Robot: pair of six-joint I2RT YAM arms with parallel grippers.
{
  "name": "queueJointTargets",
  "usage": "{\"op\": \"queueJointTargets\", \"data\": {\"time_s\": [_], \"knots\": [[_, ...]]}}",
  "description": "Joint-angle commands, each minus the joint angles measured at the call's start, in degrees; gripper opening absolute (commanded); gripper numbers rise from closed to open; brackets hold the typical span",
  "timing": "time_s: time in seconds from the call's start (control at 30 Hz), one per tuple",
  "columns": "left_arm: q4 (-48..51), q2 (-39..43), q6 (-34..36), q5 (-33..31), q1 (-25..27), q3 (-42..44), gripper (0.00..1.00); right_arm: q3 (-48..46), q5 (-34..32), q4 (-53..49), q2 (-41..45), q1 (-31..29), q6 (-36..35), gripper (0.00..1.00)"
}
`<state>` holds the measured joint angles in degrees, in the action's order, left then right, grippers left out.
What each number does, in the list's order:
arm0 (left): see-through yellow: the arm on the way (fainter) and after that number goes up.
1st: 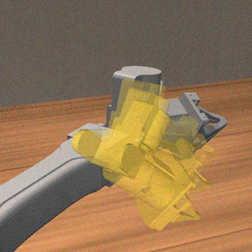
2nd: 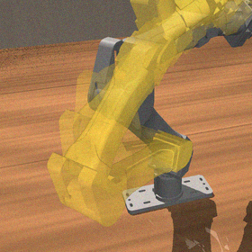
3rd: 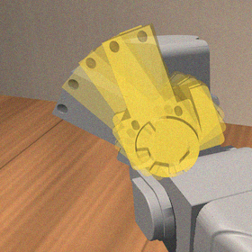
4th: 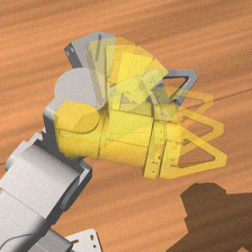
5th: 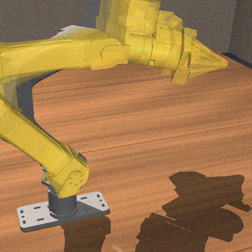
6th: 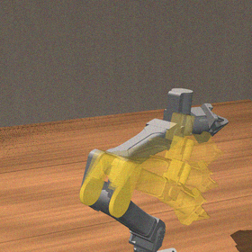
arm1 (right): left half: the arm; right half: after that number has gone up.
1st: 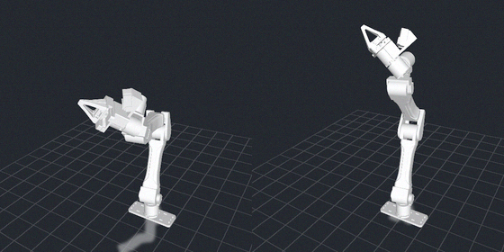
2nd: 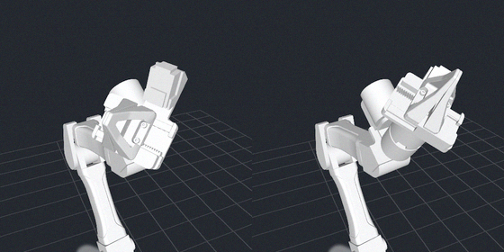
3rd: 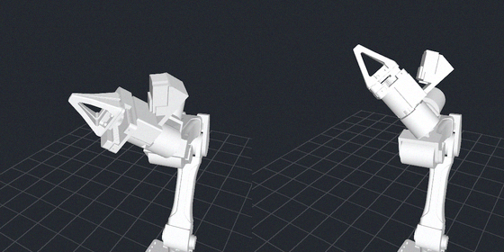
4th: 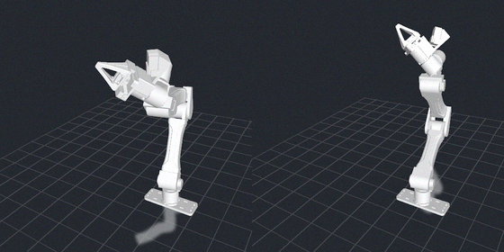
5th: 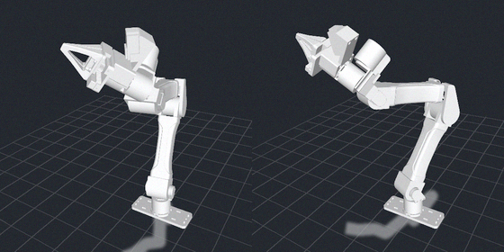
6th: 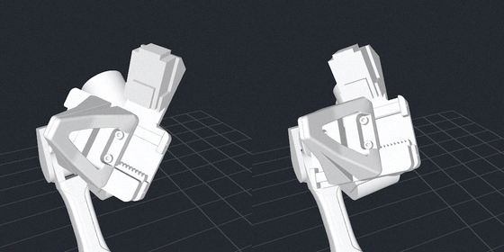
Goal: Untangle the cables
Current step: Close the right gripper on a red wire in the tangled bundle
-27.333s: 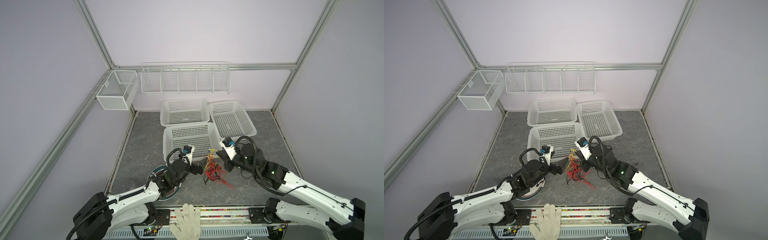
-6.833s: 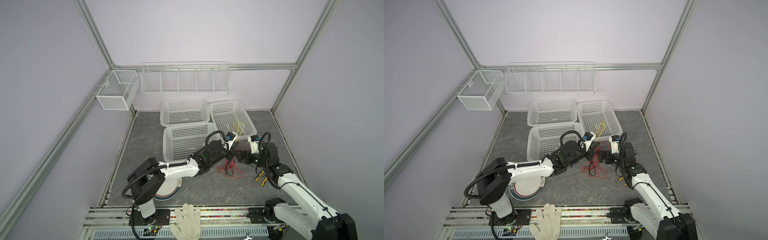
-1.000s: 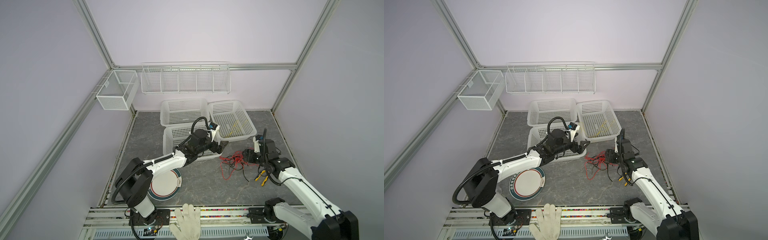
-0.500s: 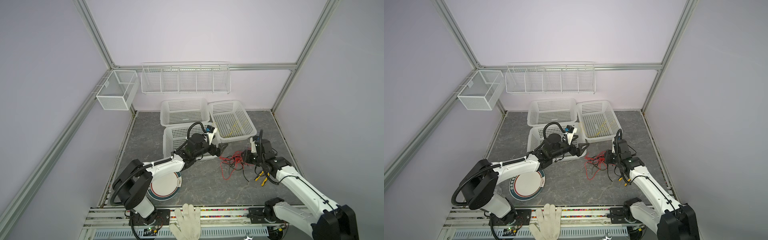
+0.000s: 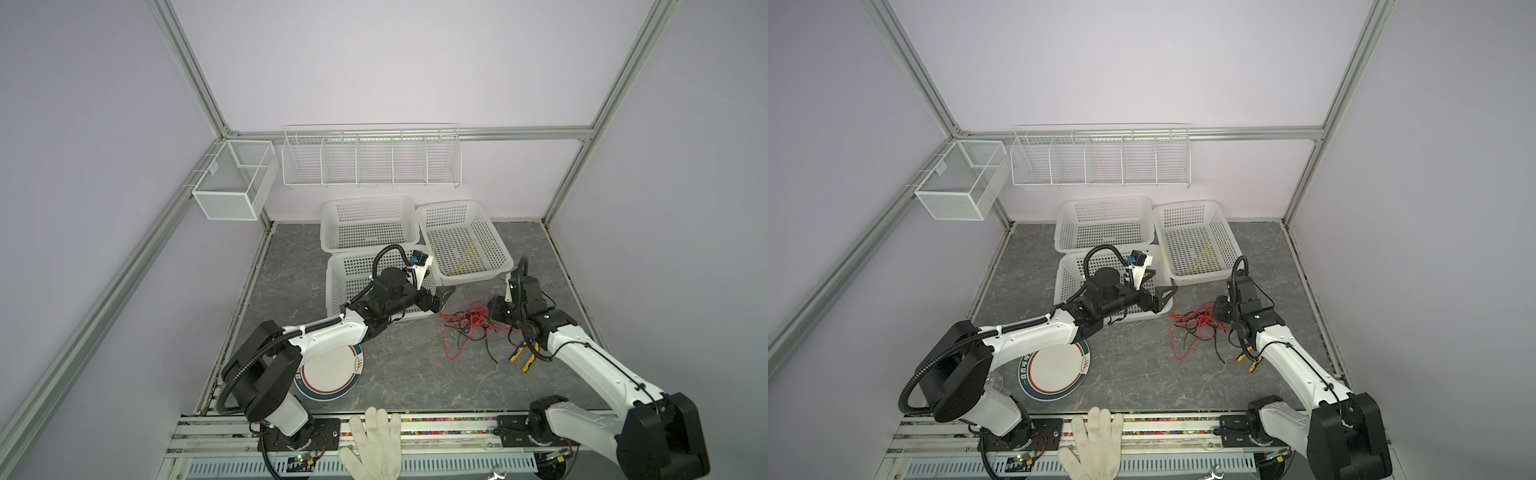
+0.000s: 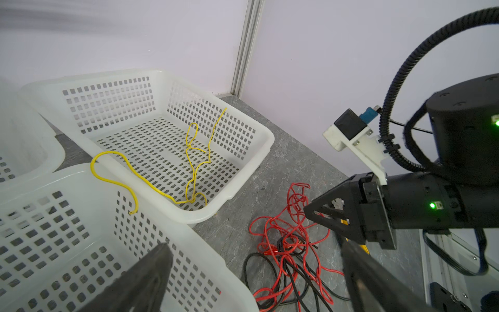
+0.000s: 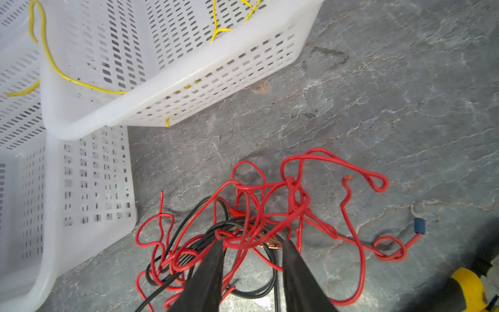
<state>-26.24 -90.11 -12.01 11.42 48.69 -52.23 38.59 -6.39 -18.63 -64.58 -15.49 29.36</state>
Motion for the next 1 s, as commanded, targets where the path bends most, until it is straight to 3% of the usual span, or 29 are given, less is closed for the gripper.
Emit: {"op": "queueJointTargets", "data": {"time_s": [0.0,0.17,0.4,0.6,0.8,0.97], "knots": [[0.1,-0.2,-0.6,-0.3,-0.2,-0.2,0.97,-0.4,-3.0,-2.3,0.8,0.5,-0.5,0.4],[0.3,-0.2,-0.5,-0.3,-0.2,-0.2,0.97,-1.6,-6.8,-6.6,2.9,2.2,-0.9,0.42],[0.4,-0.5,-0.5,0.2,-0.2,0.0,0.97,-5.5,-4.3,-5.5,2.2,6.7,-0.6,0.42],[-0.1,-0.2,-0.7,0.2,-0.3,0.9,0.97,-9.3,3.4,5.0,-1.9,9.7,-1.0,0.44],[-0.1,0.1,-0.7,-0.4,-0.2,1.1,0.97,-7.7,7.2,7.1,-4.0,9.4,-3.2,0.09],[-0.4,0.0,-0.3,-0.7,-0.2,1.1,0.97,-4.8,2.5,-0.1,3.1,7.8,-6.0,0.06]]}}
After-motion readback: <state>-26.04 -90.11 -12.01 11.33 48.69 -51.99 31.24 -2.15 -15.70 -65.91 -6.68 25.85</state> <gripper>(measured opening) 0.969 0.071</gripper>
